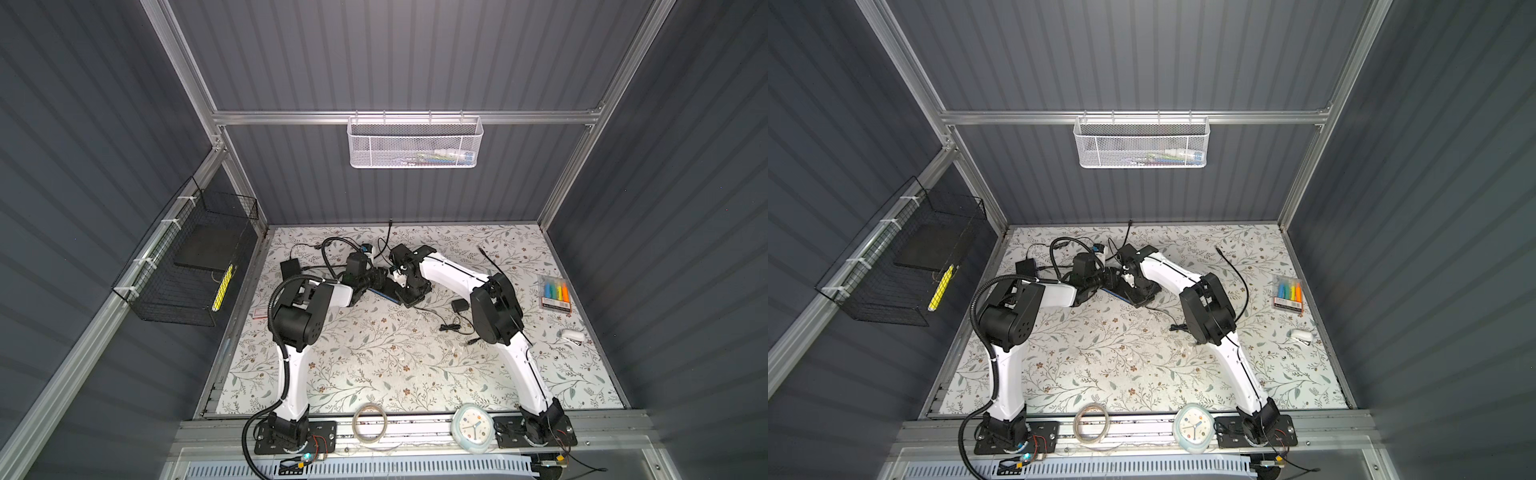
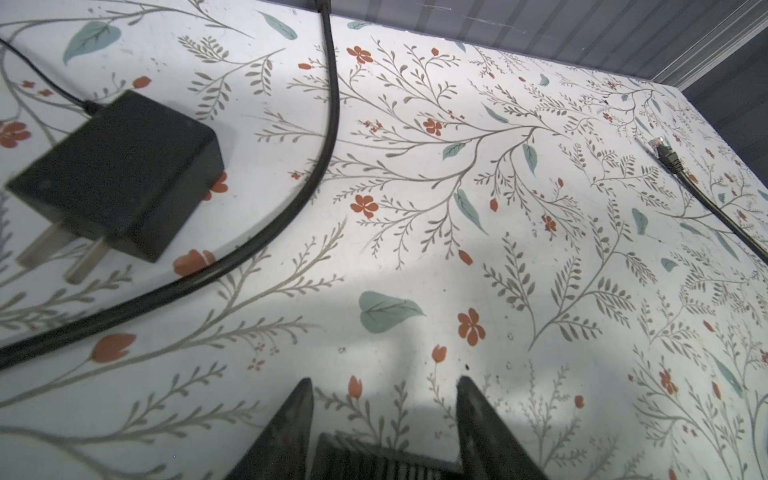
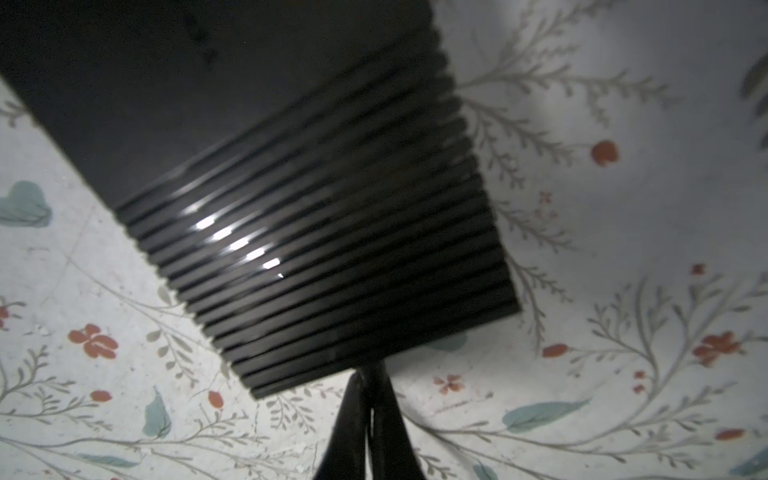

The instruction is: Insert the plug into the switch port

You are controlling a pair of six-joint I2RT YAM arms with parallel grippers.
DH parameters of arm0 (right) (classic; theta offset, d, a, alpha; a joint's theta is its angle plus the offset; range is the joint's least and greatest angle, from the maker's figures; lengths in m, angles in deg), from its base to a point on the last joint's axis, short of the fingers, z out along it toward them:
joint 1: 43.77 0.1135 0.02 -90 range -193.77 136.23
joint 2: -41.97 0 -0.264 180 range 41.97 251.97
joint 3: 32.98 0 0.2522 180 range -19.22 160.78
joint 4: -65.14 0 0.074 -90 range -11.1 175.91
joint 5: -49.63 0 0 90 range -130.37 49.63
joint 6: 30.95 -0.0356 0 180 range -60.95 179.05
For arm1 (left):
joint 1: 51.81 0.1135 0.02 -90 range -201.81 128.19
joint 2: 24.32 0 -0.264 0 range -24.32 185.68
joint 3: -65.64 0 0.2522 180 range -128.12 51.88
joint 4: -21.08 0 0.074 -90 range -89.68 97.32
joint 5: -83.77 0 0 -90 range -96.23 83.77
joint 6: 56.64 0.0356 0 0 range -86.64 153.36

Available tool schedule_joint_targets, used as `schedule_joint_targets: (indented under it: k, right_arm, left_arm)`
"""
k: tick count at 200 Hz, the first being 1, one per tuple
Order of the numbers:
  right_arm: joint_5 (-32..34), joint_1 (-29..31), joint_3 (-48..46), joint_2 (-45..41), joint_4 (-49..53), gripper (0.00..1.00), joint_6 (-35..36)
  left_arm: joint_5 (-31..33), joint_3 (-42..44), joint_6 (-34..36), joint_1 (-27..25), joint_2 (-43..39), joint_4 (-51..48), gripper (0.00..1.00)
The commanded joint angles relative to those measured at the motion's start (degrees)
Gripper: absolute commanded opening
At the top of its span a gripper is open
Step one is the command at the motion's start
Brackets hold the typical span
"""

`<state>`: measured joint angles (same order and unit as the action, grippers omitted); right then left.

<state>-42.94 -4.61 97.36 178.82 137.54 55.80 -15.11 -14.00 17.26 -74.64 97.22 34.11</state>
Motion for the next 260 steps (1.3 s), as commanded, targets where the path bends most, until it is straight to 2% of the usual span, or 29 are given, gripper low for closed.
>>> schedule_joint_targets:
  k: [1,103,171,182,199,228,250,260]
  right_arm:
    - [-12.4,3.7,7.0,0.7,-34.2,0.0,0.5]
    - [-12.5,3.7,12.7,2.4,-34.2,0.0,0.8]
    - [-12.1,3.6,13.0,2.6,-33.7,0.0,1.1]
    - [-11.8,3.6,12.3,2.3,-33.1,0.03,1.3]
    - [-10.2,3.7,9.1,0.5,-32.8,0.1,2.5]
    - [-8.4,3.3,-2.5,-6.5,-34.5,0.18,4.0]
    - [-7.0,2.9,-11.9,-12.2,-34.5,0.26,4.7]
    - [-6.6,2.6,-16.5,-15.0,-34.5,0.29,4.7]
  left_arm:
    - [-13.9,3.9,-2.4,-9.2,5.6,-14.1,0.54]
    - [-14.8,3.0,-2.2,-9.8,6.1,-14.4,0.53]
    - [-15.0,2.9,-1.9,-10.0,6.0,-14.7,0.53]
    - [-15.0,3.0,-1.9,-10.0,5.9,-14.7,0.53]
    - [-14.5,3.0,-1.6,-9.8,5.4,-15.5,0.53]
    - [-13.2,2.6,-1.6,-8.4,3.8,-17.4,0.53]
    - [-10.4,1.4,-1.6,-7.1,2.2,-20.9,0.54]
    - [-7.1,1.4,-1.9,-6.5,1.3,-21.7,0.55]
